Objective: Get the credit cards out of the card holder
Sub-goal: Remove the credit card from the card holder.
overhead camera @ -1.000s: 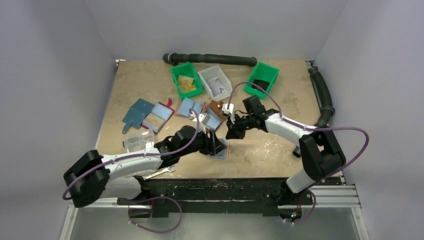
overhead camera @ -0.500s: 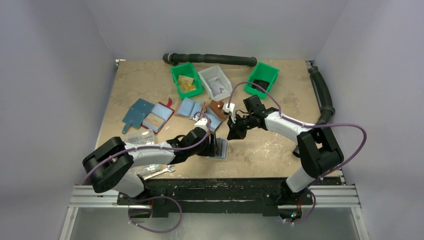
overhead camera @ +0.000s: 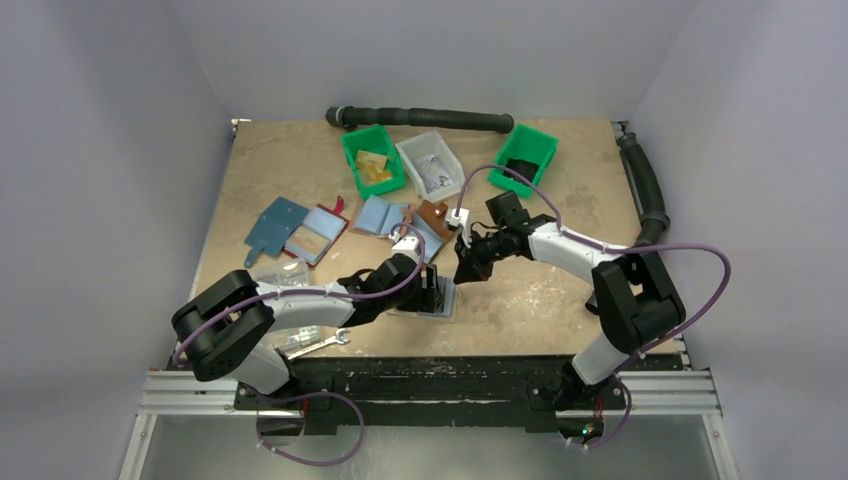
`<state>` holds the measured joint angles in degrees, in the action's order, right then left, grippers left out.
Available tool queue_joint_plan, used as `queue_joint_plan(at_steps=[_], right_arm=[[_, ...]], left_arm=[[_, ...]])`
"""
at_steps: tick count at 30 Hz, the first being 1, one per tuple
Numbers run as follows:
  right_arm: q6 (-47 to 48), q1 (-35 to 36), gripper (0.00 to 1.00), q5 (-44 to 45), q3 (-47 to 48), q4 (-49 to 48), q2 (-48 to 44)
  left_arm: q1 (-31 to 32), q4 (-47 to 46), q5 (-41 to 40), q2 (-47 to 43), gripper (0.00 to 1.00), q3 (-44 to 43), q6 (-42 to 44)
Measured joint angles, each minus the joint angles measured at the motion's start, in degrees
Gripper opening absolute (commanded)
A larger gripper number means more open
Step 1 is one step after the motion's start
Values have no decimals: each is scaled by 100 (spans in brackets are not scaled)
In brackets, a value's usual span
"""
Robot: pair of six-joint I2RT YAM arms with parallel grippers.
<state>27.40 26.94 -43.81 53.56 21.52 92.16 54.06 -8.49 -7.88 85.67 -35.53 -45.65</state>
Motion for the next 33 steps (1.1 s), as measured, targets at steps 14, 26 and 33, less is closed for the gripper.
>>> queue_joint_plan(at_steps=[14, 26, 33], right_arm=[[-977, 7, 4, -929, 13, -289, 98], [-2535, 76, 16, -1054, 4, -1016, 658], [-3027, 76, 24, -925, 0, -1268, 708]], left_arm=[[-96, -457, 28, -20, 65, 260, -476], [-323, -1228, 256, -127, 47, 811, -916], [-407, -1427, 299, -131, 44, 962, -1049]])
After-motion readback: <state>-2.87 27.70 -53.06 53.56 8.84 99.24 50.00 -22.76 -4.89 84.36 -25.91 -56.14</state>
